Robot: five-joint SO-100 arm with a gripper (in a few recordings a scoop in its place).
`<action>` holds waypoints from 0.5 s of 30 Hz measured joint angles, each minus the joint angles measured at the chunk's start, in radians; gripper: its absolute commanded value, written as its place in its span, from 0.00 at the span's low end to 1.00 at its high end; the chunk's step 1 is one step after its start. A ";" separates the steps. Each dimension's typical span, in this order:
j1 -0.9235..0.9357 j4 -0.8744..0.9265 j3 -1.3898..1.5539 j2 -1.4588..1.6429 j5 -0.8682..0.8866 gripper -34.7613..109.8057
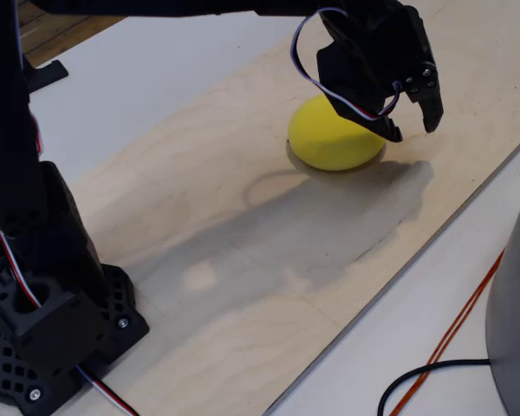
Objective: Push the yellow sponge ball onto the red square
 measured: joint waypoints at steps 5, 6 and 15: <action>-0.006 0.000 0.000 0.000 0.015 0.31; -0.011 0.000 0.003 0.002 0.018 0.31; -0.034 -0.017 0.003 0.000 0.071 0.31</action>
